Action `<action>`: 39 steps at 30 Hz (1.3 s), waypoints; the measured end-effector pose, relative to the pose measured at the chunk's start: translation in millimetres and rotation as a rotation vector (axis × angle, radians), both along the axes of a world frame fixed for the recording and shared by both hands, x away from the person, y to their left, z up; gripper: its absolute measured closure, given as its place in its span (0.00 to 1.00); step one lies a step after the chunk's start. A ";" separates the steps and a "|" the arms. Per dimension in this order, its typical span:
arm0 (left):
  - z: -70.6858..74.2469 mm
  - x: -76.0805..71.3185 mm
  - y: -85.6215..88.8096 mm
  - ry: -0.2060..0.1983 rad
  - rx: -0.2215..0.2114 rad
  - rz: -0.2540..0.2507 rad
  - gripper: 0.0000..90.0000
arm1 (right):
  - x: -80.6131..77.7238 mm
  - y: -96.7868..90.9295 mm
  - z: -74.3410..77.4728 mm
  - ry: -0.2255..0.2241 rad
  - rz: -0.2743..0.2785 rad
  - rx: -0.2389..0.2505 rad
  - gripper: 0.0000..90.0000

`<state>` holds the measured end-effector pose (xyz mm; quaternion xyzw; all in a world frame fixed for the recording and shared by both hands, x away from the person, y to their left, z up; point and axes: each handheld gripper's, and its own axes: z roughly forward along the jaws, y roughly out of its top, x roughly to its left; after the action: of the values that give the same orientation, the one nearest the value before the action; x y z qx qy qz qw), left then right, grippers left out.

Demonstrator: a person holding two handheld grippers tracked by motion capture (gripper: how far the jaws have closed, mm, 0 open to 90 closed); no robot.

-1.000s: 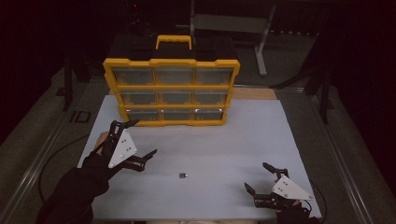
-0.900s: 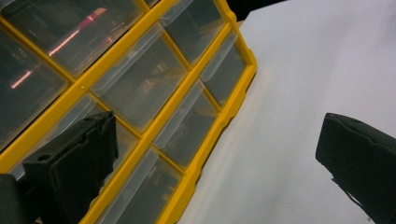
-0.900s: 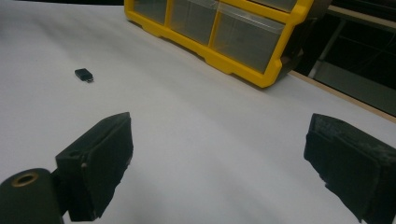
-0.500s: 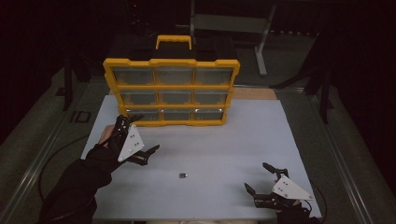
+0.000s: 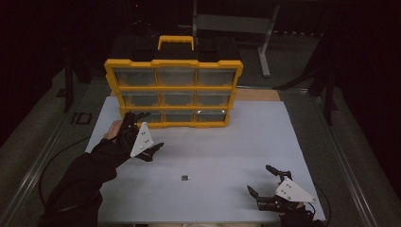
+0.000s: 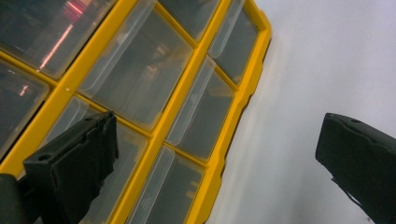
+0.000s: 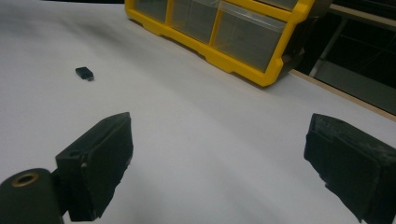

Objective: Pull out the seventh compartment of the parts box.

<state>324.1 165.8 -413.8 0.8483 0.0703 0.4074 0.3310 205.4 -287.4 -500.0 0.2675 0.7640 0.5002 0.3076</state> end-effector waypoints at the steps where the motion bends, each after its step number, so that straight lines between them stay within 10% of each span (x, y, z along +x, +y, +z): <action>1: -1.5 1.7 -1.0 0.000 0.017 0.005 0.00 | 0.0 -0.1 0.0 -0.002 -0.002 -0.001 0.09; 13: -16.3 21.5 -11.2 -0.004 0.110 0.013 0.01 | 0.2 0.0 -0.1 0.000 -0.001 0.001 0.09; 39: -41.4 45.1 -13.0 -0.187 0.276 -0.021 0.30 | 0.4 -0.7 -0.2 0.003 0.001 0.005 0.09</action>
<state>369.2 152.9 -455.2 0.8447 -0.0264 0.4869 0.2206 205.7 -288.1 -500.2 0.2686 0.7632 0.5019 0.3058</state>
